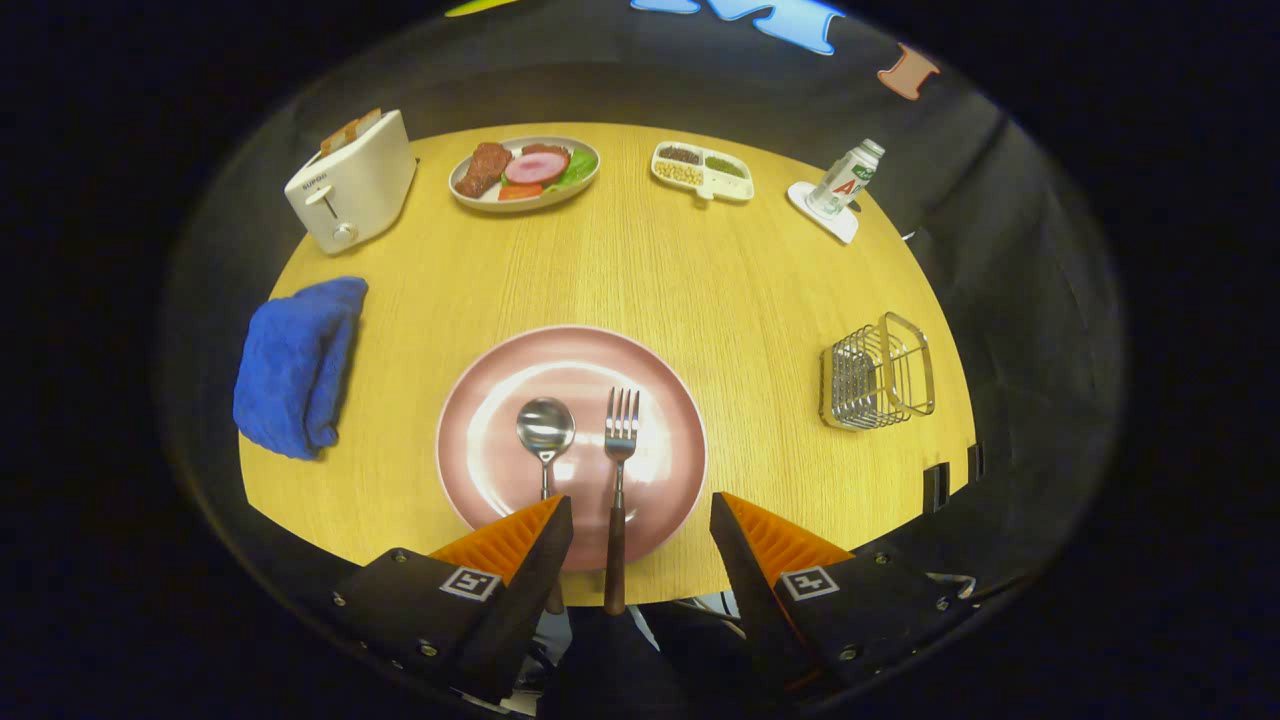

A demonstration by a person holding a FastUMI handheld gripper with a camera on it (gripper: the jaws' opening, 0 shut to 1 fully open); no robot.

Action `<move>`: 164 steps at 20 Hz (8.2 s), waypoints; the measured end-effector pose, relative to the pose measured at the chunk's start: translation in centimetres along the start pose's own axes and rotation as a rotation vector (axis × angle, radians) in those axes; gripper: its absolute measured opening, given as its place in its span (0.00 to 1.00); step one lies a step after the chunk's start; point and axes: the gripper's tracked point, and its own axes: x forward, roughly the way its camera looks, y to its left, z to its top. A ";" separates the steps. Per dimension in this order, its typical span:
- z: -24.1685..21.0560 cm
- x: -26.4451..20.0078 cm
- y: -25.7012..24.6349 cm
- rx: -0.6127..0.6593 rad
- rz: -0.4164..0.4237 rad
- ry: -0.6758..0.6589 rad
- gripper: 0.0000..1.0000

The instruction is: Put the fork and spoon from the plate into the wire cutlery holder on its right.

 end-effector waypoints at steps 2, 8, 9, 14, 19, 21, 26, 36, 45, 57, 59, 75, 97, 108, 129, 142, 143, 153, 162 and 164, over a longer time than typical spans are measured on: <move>-0.7 1.4 0.3 -0.020 0.004 0.057 0.85; -1.8 3.9 1.0 -0.071 0.016 0.154 0.85; -1.8 4.2 1.1 -0.072 0.019 0.162 0.85; -2.1 5.8 1.1 -0.064 0.039 0.190 0.85; -2.2 6.6 1.0 -0.085 0.034 0.212 0.72; -2.2 6.7 1.3 -0.097 0.042 0.217 0.57; -2.7 7.2 2.0 -0.117 0.076 0.234 0.15; -2.2 5.9 2.4 -0.172 0.074 0.213 0.05; 0.3 2.8 0.4 -0.139 0.019 0.144 0.05; 2.5 0.4 -6.2 0.010 -0.065 0.113 0.05; 2.5 0.2 -7.8 0.045 -0.081 0.117 0.05; 1.9 1.6 -18.6 0.312 -0.141 0.194 0.05; 4.0 3.3 -21.1 0.312 -0.085 0.458 0.10; 7.1 2.5 -20.9 0.334 -0.063 0.282 0.69; 8.8 -1.5 -8.1 0.035 -0.063 0.130 0.69; 3.4 1.3 3.0 -0.163 0.037 0.190 0.69; 3.1 1.6 3.4 -0.172 0.040 0.193 0.69; 0.0 4.2 5.8 -0.198 0.079 0.246 0.69; -1.4 6.0 6.3 -0.212 0.087 0.275 0.63; -1.6 6.2 6.3 -0.218 0.092 0.275 0.51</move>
